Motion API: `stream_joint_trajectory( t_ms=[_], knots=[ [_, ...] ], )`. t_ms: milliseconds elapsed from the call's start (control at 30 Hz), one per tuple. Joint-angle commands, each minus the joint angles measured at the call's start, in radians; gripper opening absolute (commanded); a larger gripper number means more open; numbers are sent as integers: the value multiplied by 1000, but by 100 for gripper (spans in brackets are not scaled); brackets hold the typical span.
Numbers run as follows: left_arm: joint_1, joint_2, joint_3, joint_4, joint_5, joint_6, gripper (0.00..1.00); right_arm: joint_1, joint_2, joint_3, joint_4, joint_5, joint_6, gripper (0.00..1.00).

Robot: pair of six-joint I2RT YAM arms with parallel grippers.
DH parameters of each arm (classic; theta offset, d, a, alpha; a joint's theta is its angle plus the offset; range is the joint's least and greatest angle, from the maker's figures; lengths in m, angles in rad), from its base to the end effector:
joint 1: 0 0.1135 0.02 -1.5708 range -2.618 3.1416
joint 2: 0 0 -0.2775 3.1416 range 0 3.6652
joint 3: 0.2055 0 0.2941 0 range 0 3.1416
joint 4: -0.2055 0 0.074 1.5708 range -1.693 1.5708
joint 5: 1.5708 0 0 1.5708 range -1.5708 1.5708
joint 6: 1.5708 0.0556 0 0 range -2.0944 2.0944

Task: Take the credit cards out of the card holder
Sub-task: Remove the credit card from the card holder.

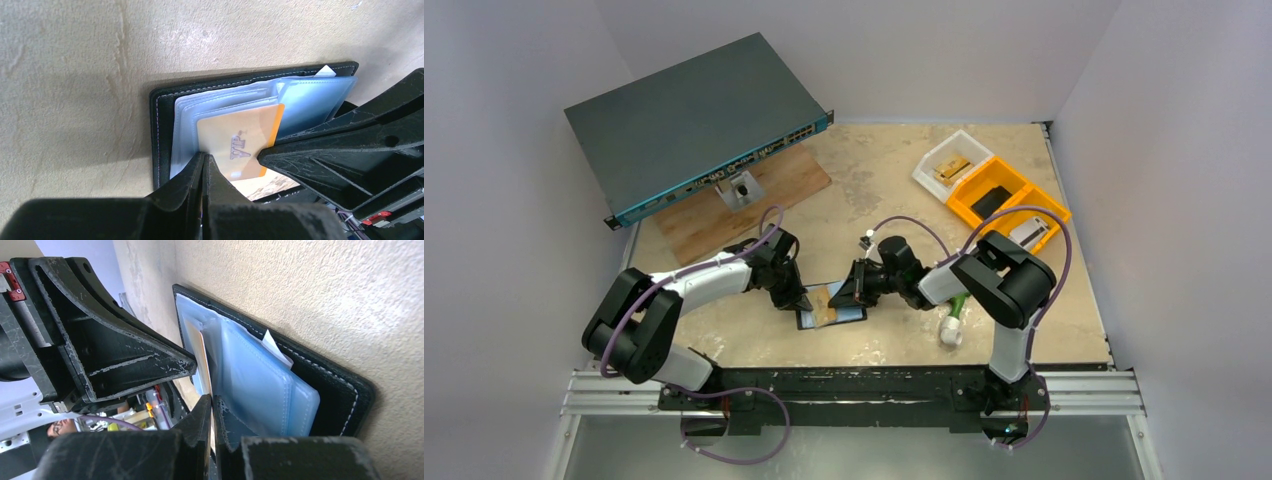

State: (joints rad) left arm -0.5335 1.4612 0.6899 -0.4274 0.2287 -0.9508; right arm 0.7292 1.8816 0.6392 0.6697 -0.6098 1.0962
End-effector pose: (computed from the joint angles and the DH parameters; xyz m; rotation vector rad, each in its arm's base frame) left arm 0.2386 -0.1555 0.1123 -0.5498 2.9051 -0.6263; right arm 0.2435 0.2603 0.0597 0.0348 2.5556 1.5712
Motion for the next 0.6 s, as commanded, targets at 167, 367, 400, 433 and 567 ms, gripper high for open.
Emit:
stream_joint_trajectory(
  t_ms=[167, 367, 400, 433, 567],
  knots=[
    [3, 36, -40, -86, -150, 12, 0, -34, -65, -12, -57, 51, -48, 0],
    [4, 35, -42, -87, -150, 12, 0, -41, -72, -19, -72, 65, -52, 0],
    [5, 32, -43, -88, -151, 12, 0, -44, -76, -22, -78, 68, -54, 0],
    [6, 31, -44, -88, -152, 12, 0, -45, -80, -24, -85, 72, -58, 0],
    [7, 32, -44, -85, -147, 14, 0, -53, -90, -28, -97, 79, -66, 0]
  ],
)
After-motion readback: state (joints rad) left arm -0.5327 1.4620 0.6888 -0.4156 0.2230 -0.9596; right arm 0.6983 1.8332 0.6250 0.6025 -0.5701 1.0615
